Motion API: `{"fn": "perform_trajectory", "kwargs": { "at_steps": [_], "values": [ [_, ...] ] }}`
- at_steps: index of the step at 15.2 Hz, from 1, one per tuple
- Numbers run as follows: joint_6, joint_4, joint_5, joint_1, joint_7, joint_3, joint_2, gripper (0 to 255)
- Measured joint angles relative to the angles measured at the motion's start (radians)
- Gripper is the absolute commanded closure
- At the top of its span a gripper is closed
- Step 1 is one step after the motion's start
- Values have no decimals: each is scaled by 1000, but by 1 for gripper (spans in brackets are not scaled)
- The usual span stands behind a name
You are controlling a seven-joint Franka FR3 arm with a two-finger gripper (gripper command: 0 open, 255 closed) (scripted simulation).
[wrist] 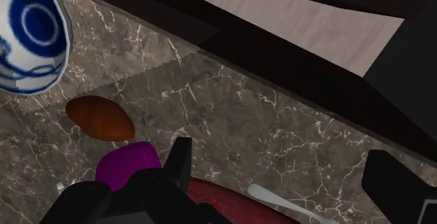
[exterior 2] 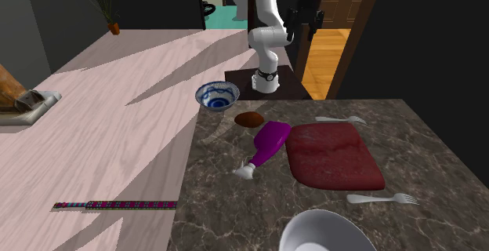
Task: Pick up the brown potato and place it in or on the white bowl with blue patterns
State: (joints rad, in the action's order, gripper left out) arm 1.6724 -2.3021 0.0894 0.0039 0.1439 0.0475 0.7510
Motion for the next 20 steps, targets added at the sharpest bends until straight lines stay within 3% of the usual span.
{"fn": "perform_trajectory", "kwargs": {
  "at_steps": [3,12,20],
  "values": [
    [19,-12,10,3,61,-43,-7,0],
    [152,0,35,43,505,-321,-172,0],
    [236,148,-64,117,945,-553,-479,0]
  ]
}}
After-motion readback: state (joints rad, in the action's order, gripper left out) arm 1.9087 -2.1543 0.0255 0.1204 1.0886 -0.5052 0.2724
